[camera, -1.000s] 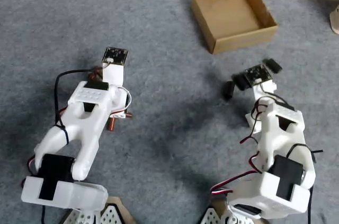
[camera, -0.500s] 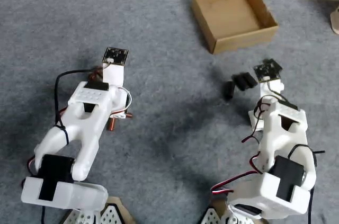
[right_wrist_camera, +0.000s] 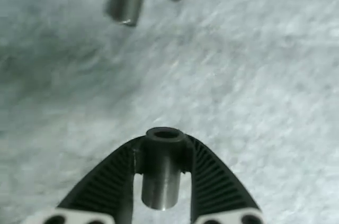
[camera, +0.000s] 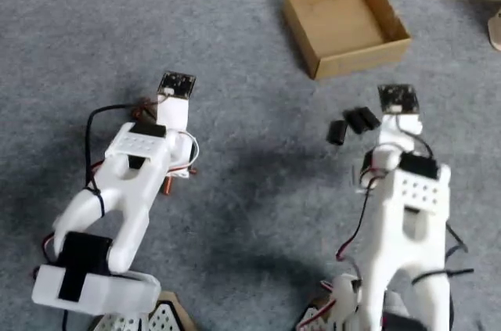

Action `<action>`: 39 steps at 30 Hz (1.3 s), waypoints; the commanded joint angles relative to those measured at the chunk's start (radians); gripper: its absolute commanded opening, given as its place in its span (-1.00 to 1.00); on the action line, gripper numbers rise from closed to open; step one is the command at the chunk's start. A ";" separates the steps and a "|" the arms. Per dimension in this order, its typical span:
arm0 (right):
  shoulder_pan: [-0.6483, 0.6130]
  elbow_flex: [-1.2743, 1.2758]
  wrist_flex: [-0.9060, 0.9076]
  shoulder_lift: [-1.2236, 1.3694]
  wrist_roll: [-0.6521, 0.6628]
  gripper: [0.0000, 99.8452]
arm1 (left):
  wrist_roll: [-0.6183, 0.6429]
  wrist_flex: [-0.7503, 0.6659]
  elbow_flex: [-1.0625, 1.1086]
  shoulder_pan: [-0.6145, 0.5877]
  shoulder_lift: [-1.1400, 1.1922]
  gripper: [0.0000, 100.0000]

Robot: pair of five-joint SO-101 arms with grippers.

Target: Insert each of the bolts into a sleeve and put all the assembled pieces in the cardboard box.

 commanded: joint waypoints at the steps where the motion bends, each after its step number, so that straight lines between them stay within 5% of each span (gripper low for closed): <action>1: -0.087 0.067 0.012 -0.143 -0.072 -0.99 | -0.002 0.074 0.018 0.056 -0.148 -0.99; 8: -0.252 0.251 -0.101 -0.346 -0.232 -0.99 | 0.002 0.023 0.148 0.160 -0.332 -0.99; 12: -0.321 0.335 -0.159 -0.456 -0.292 -0.99 | 0.115 -0.018 0.186 0.171 -0.395 -0.99; 20: -0.432 0.487 -0.285 -0.633 -0.299 -0.99 | 0.167 -0.031 0.182 0.179 -0.504 -0.99; 33: -0.562 0.944 -0.641 -1.116 -0.304 -0.99 | 0.167 -0.330 0.219 0.226 -0.751 -0.99; 39: -0.595 0.969 -0.538 -1.241 -0.307 -0.99 | 0.167 -0.674 0.429 0.308 -0.825 -0.99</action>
